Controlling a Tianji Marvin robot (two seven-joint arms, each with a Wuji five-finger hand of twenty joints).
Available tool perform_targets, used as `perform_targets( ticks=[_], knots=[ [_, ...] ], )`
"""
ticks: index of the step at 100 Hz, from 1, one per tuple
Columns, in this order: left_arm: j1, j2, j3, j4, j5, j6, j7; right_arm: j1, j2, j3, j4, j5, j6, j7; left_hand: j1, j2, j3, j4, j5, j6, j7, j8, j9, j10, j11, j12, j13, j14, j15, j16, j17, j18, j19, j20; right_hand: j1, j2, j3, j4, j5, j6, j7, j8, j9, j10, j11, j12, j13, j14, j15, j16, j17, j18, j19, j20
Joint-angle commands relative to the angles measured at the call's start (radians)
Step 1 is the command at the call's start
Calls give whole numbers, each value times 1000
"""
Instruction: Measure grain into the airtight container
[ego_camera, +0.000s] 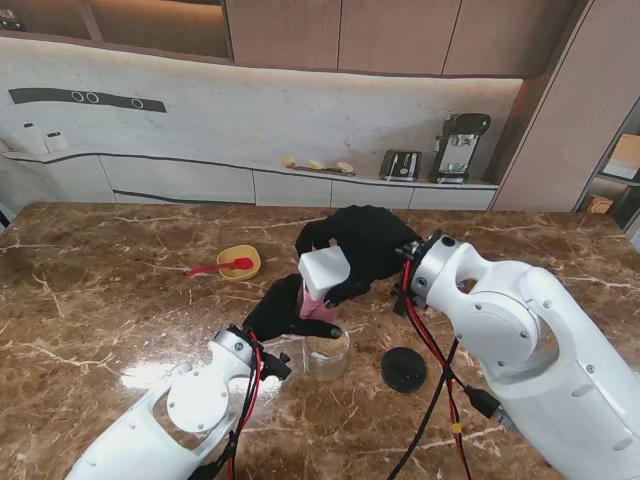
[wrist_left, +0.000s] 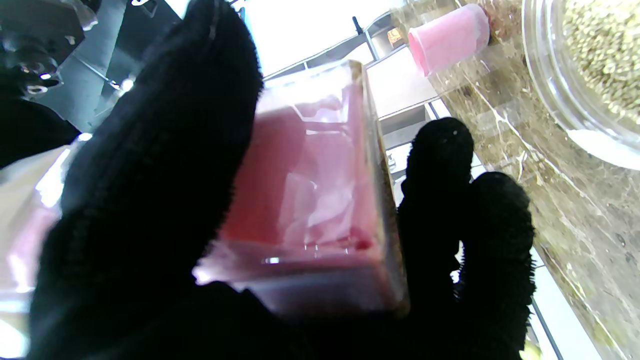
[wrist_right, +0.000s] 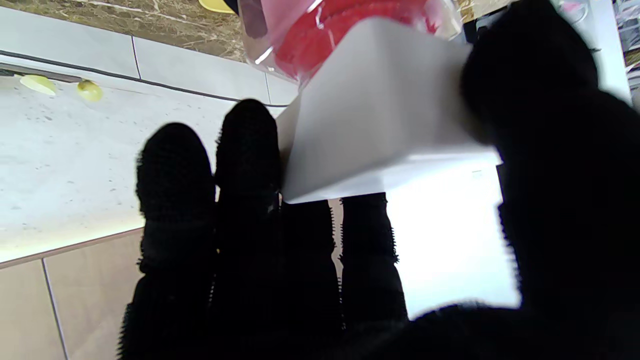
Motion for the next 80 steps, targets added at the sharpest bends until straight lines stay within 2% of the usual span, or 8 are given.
perform_targets(
  ticks=[1,25,50,60,80],
  knots=[
    [-1,-6,-5,-10,4,-9,9,-21,-5,-4,17,7,23,3,191,468,294,-22,200,-203,195,37,81,-116,101,-1,15,-65,15,10,0,-18,27,19,150,245,264,34,89,-100,193,14,174,-77,138,30,53,-46,-10,-6,22,-19,50,-23],
    [0,-7,-6,-7,14,-17,17,-27,-11,0,15,15,55,-19,191,469,290,-20,198,-209,196,40,79,-122,106,-6,15,-70,11,11,-1,-20,27,19,123,285,240,27,77,-90,186,-12,172,-69,124,12,53,-38,-25,-13,20,-19,50,-29],
    [-3,-9,-2,-3,14,-26,22,-40,-18,-15,18,-22,76,-58,192,468,289,-19,199,-208,197,42,79,-122,110,-7,16,-69,9,12,-2,-21,26,19,35,305,208,31,67,-78,186,-28,172,-62,126,-3,64,-33,-23,-13,34,-16,60,-31],
    [-4,-9,-1,-2,14,-28,23,-46,-23,-22,23,-62,80,-95,193,468,289,-19,200,-207,197,42,79,-120,110,-8,16,-68,9,13,-2,-21,26,19,18,317,156,36,66,-75,190,-34,169,-59,133,-17,65,-29,-23,-14,33,-13,63,-35],
    [-5,-13,3,2,12,-29,33,-63,-35,-44,31,-154,89,-189,193,469,289,-19,200,-205,196,42,79,-118,110,-9,15,-66,8,15,-3,-19,25,19,-10,322,134,42,72,-70,186,-39,174,-58,135,-36,74,-29,-24,-17,42,-16,71,-37]
  ],
)
